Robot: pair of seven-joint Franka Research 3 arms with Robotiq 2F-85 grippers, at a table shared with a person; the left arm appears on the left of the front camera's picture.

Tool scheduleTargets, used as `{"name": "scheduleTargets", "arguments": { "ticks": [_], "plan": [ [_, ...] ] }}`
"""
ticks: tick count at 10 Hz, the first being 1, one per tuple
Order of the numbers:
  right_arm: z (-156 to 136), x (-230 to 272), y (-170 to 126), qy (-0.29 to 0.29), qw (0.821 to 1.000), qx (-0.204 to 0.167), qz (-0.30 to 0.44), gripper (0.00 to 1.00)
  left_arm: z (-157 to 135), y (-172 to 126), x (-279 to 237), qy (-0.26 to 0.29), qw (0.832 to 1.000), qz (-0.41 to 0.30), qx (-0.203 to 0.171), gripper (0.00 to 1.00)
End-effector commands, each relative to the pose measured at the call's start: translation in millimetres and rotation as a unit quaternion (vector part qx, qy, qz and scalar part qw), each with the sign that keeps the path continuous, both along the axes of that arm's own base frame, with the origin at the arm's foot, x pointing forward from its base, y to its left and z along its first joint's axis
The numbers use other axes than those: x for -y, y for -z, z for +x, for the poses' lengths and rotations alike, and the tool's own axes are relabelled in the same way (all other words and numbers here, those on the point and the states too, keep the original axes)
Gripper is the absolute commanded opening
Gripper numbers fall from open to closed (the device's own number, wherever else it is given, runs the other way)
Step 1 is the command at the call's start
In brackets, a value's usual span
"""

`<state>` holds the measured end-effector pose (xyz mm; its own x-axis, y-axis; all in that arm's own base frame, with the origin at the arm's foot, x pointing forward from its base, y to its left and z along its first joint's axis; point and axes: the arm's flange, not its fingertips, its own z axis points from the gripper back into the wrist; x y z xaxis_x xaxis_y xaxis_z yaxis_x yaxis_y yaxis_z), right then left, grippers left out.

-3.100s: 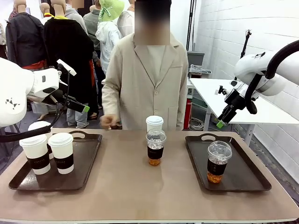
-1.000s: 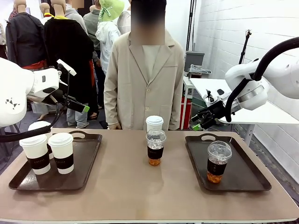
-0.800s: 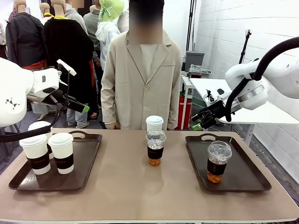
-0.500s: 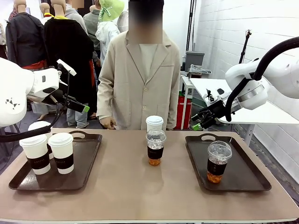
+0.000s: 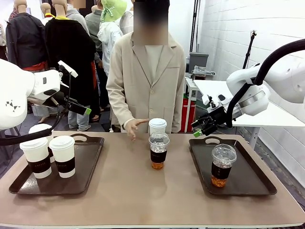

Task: Distribute the coffee onto the tray.
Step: Pick up another iced Americano from the middle of the table and place it on the right Handle tray.

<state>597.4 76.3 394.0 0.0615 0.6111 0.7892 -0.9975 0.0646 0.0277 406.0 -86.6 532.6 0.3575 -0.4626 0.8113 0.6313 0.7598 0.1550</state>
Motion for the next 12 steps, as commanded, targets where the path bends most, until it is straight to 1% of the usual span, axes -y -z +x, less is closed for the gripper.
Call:
{"name": "scheduleTargets", "arguments": {
  "ticks": [1, 3, 5, 6, 8, 12],
  "plan": [
    [-1, -8, 8, -0.022, 0.999, 0.021, 0.023, 1.00, -1, -1, -1, -0.002, 1.000, 0.003, -0.003, 1.00],
    [-3, -21, 13, -0.039, 0.998, 0.030, 0.048, 1.00, -1, -1, -1, -0.002, 1.000, 0.003, -0.003, 1.00],
    [-5, -40, 20, -0.064, 0.996, 0.023, 0.061, 1.00, -1, -1, -1, -0.002, 1.000, 0.003, -0.003, 1.00],
    [-6, -43, 21, -0.066, 0.996, 0.019, 0.060, 1.00, -1, -1, -1, -0.002, 1.000, 0.003, -0.003, 1.00],
    [-6, -42, 21, -0.070, 0.996, 0.015, 0.060, 1.00, -1, -1, -1, -0.002, 1.000, 0.003, -0.003, 1.00],
    [-11, -17, 24, -0.060, 0.997, 0.012, 0.047, 1.00, -1, -1, -1, -0.002, 1.000, 0.003, -0.003, 1.00]
  ]
}}
